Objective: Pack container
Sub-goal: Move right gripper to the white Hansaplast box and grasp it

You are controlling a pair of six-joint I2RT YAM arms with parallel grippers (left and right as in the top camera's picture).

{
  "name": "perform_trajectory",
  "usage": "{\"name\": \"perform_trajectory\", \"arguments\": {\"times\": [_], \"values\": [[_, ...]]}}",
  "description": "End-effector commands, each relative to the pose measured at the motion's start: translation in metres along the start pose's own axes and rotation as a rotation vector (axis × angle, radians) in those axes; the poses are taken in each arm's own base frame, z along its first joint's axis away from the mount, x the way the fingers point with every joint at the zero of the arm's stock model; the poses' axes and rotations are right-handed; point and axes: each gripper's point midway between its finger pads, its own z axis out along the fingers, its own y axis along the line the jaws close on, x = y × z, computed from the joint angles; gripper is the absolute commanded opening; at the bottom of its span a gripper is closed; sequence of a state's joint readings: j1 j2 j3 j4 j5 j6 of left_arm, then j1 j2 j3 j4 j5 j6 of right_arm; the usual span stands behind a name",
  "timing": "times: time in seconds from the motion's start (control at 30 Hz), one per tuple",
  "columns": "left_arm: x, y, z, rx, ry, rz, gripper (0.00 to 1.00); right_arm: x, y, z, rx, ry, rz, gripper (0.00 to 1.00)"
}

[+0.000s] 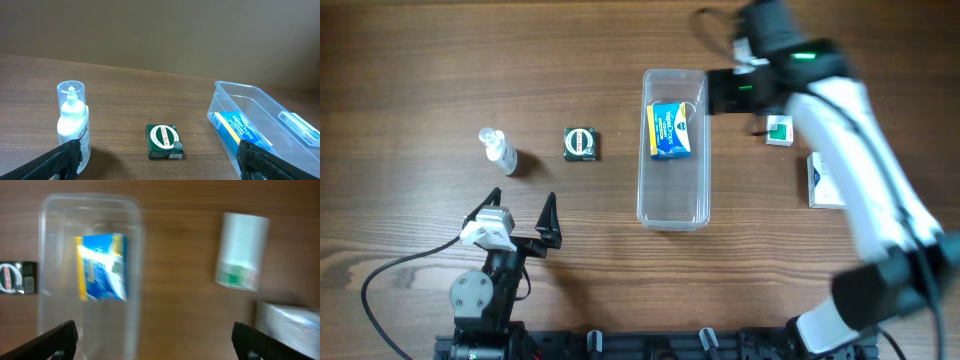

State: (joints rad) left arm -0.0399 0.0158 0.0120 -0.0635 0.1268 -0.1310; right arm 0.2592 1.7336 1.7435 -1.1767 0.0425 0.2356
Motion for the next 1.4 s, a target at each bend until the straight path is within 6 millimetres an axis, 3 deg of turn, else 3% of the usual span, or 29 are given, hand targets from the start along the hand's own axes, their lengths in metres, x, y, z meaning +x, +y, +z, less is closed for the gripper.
{"name": "perform_trajectory", "arguments": {"times": [0.0, 0.1, 0.2, 0.3, 0.47, 0.6, 0.8, 0.97, 1.37], "values": [[0.003, 0.003, 0.000, -0.013, 0.007, 0.022, 1.00, 0.015, -0.058, -0.050, 0.063, -0.008, -0.032, 1.00], [0.003, 0.003, 0.000, -0.013, 0.007, 0.022, 1.00, 0.060, -0.099, -0.058, 0.107, 0.165, -0.008, 1.00], [0.003, 0.003, 0.000, -0.013, 0.007, 0.022, 1.00, 0.088, -0.125, -0.043, 0.138, 0.270, 0.071, 1.00], [0.003, 0.003, 0.000, -0.013, 0.007, 0.022, 1.00, 0.100, -0.167, -0.020, 0.234, 0.284, 0.145, 1.00], [0.003, 0.003, 0.000, -0.013, 0.007, 0.022, 1.00, 0.135, -0.192, 0.026, 0.240, 0.338, 0.181, 1.00], [0.003, 0.003, 0.000, -0.013, 0.007, 0.022, 1.00, 0.138, -0.203, 0.043, 0.239, 0.316, 0.117, 1.00], [0.003, 0.003, 0.000, -0.013, 0.007, 0.022, 1.00, 0.115, -0.212, 0.057, 0.254, 0.228, 0.076, 1.00], [0.003, 0.003, 0.000, -0.013, 0.007, 0.022, 1.00, 0.125, -0.211, 0.087, 0.197, 0.300, 0.094, 1.00], [0.003, 0.003, 0.000, -0.013, 0.007, 0.022, 1.00, 0.146, -0.210, 0.133, 0.137, 0.411, 0.112, 1.00]]}}
